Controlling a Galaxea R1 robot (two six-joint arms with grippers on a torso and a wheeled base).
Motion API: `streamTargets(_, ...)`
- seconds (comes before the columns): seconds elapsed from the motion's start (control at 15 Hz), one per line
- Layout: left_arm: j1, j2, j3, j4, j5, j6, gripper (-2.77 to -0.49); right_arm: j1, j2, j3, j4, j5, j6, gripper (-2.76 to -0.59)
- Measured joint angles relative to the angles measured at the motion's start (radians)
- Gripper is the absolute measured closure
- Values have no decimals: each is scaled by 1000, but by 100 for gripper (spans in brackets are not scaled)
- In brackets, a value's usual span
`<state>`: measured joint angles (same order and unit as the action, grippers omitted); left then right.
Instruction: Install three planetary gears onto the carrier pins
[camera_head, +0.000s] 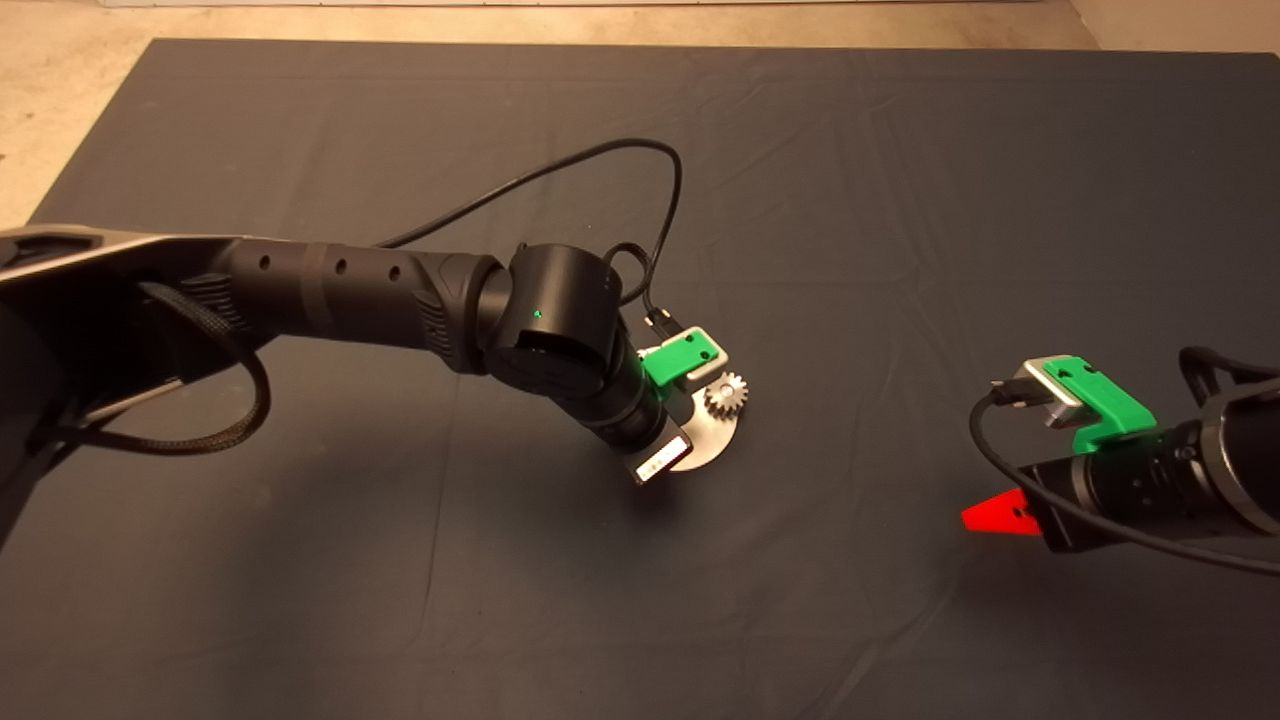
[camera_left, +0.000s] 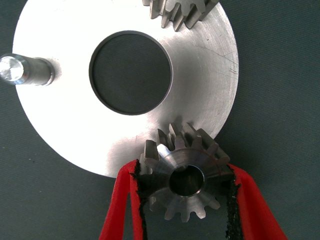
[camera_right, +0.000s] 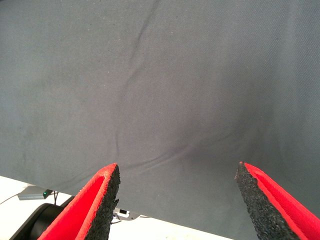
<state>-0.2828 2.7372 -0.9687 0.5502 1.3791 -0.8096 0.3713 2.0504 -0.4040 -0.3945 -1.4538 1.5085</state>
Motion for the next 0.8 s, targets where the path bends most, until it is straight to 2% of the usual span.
streamTargets(0.2,0,0,0,0,0,0,-65,0,0,0,0,0,0,-173)
streamTargets(0.8,0,0,0,-1,0,2,-103,0,0,0,0,0,0,-173)
